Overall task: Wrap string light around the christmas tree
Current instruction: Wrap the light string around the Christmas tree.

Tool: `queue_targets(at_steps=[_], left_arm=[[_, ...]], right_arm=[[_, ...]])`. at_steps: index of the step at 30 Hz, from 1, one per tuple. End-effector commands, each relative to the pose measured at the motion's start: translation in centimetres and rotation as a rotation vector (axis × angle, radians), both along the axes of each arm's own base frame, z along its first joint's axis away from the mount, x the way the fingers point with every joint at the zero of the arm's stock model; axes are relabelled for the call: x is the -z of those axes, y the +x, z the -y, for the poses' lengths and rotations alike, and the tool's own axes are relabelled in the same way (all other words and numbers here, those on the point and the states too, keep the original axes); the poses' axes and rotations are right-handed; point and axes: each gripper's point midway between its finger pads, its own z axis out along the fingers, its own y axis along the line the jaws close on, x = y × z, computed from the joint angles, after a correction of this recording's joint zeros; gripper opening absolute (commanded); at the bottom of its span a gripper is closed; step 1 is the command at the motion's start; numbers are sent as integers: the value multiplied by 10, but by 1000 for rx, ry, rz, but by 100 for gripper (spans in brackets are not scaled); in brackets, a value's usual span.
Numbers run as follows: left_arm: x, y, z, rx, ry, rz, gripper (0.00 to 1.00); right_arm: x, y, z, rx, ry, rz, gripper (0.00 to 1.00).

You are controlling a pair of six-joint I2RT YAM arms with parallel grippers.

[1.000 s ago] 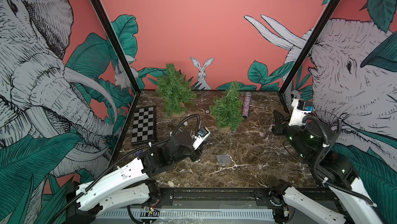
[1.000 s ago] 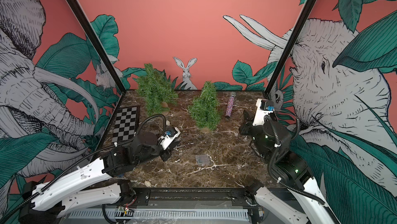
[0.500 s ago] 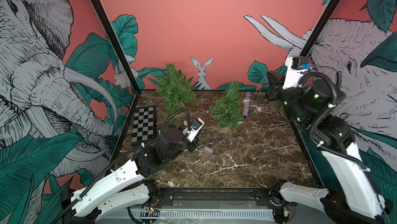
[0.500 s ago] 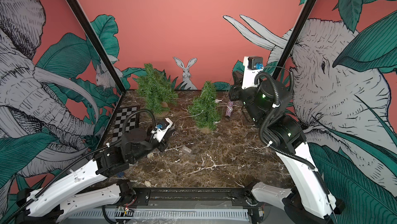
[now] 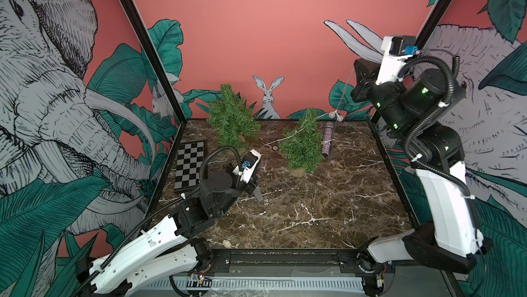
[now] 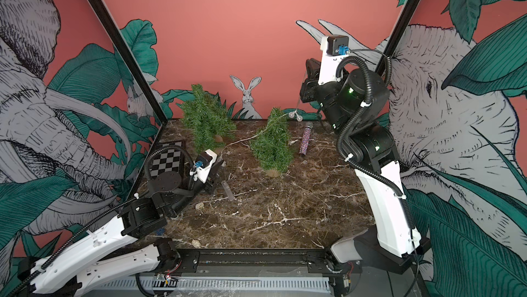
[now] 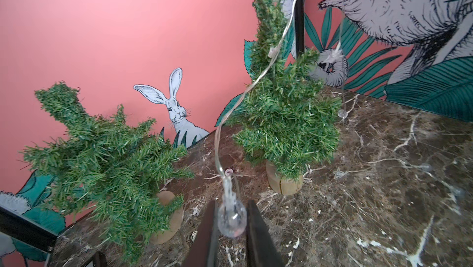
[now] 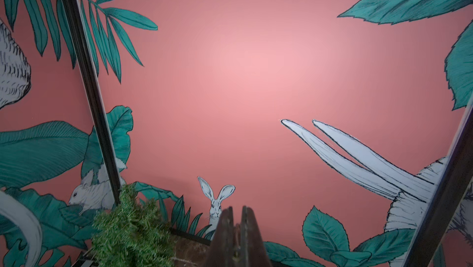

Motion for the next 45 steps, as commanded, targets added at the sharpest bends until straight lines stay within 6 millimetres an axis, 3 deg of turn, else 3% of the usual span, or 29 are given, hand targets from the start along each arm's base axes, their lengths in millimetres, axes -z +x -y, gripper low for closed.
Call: queue_targets(at_steps=[1, 6, 8, 12, 18, 24, 25, 28, 36, 43, 45], left_arm=[[-40, 10, -15, -72, -78, 97, 0], [-56, 29, -17, -81, -144, 79, 0], [-58, 39, -7, -56, -140, 48, 0], [-52, 60, 18, -29, -74, -12, 0], [-44, 94, 30, -48, -40, -85, 0], [-33, 118, 57, 18, -34, -180, 0], [-29, 127, 54, 10, -26, -201, 0], [-9, 138, 70, 36, 0, -275, 0], [28, 142, 82, 64, 28, -363, 0], [49, 125, 86, 118, 7, -448, 0], [63, 119, 84, 124, 32, -496, 0]], right_arm=[[-24, 0, 3, -24, 39, 65, 0], [-33, 24, 24, 80, 40, 77, 0], [-24, 50, 32, 139, 39, 57, 0], [-10, 90, 47, 221, 28, 41, 0], [17, 145, 70, 262, 75, -14, 0], [38, 180, 102, 353, 89, -47, 0], [43, 184, 108, 371, 86, -59, 0], [59, 196, 118, 381, 95, -96, 0], [90, 199, 136, 414, 82, -159, 0], [113, 181, 165, 499, 77, -226, 0], [118, 173, 167, 490, 91, -238, 0]])
